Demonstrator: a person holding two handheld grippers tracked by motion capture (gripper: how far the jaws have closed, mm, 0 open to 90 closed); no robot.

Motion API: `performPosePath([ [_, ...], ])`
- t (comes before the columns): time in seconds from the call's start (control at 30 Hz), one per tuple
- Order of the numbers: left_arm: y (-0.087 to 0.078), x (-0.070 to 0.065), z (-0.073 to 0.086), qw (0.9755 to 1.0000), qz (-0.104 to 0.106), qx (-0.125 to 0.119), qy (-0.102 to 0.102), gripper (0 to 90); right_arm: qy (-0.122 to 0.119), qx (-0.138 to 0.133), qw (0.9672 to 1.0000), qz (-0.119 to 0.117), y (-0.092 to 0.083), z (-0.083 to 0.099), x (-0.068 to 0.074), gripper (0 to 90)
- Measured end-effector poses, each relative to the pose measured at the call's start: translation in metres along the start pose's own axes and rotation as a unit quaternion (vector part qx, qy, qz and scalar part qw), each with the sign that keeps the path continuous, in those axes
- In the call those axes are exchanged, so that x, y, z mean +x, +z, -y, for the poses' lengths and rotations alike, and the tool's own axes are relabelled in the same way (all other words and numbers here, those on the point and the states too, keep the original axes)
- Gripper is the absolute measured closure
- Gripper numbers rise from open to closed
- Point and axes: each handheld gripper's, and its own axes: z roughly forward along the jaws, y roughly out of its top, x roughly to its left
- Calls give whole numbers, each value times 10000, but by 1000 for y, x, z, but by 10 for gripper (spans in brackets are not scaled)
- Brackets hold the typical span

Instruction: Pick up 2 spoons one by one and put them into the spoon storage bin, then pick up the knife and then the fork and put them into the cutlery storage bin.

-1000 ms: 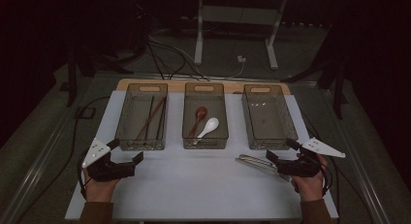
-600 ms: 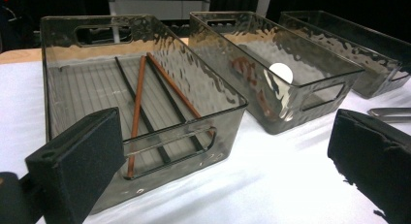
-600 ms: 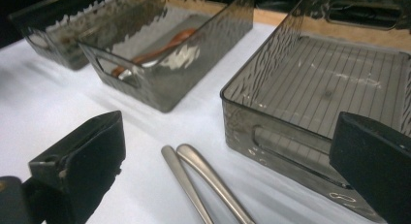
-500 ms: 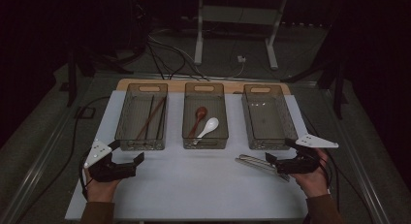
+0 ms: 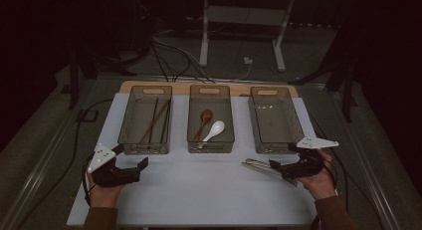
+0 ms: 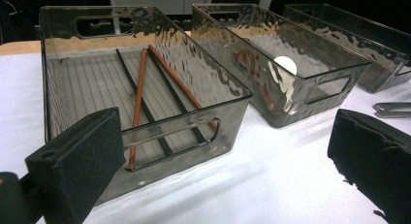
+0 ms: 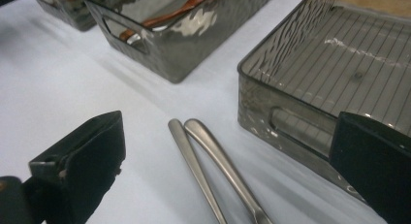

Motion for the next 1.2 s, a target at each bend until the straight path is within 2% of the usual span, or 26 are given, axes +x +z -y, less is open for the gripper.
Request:
performPosePath([
  [0.27, 2, -1, 1, 10000, 14, 20, -8, 8, -197, 309, 9993, -16, 2, 5, -2, 0],
  [0.47, 4, -2, 0, 10000, 32, 17, 1, 8, -211, 458, 9987, -48, 5, 11, -4, 0],
  [0.83, 4, -2, 1, 10000, 33, 26, -10, 8, -329, 918, 9950, -217, 18, 24, -1, 43],
  [0.93, 4, -2, 0, 10000, 33, 6, -14, 7, -432, 1060, 9932, -236, 21, 27, 0, 116],
  [1.0, 3, -2, 1, 10000, 32, 7, -24, 7, -473, 1124, 9921, -281, 22, 28, 1, 216],
  [1.1, 3, -1, 1, 10000, 22, 7, -36, 7, -676, 1310, 9884, -362, 26, 32, 2, 421],
  [1.2, 3, -2, 1, 10000, 29, 17, -18, 8, -871, 1456, 9849, -352, 29, 35, 2, 536],
])
